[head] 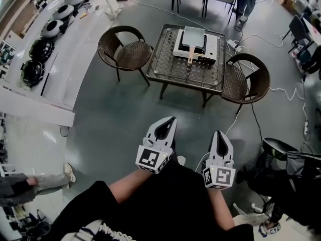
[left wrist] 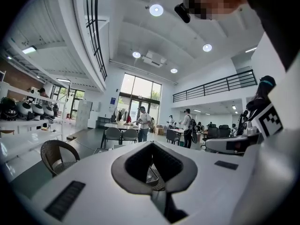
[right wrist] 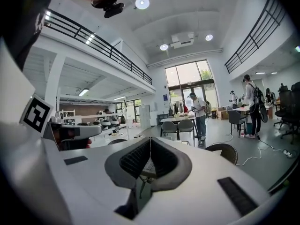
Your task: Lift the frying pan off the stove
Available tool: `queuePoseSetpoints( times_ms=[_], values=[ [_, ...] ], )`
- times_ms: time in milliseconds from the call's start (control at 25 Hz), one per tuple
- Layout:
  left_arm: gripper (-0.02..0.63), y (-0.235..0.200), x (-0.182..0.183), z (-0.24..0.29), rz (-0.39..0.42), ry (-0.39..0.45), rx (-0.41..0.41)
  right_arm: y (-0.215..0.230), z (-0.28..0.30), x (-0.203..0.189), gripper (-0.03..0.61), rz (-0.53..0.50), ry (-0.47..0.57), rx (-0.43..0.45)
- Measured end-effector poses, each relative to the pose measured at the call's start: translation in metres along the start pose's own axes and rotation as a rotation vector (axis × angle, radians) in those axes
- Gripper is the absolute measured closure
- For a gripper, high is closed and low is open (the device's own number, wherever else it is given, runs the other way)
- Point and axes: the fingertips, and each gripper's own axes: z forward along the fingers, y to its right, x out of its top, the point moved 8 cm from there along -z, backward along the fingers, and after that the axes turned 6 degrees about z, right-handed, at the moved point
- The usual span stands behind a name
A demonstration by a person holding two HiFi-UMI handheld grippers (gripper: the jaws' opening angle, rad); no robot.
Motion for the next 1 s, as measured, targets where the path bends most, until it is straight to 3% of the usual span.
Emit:
queuePoseSetpoints(
  times_ms=[760, 1000],
  values=[
    [0.598, -0.146, 0.003, 0.138, -0.098, -0.044, 0.018, 0.003, 0.211, 0.05, 0.548, -0.055, -0.11, -0.013],
    [0.598, -0.187, 0.001, 0.179, -0.098, -0.063, -0.026, 0.001, 0.265, 0.057, 0.548, -0.044, -0.128, -0.028]
  ],
)
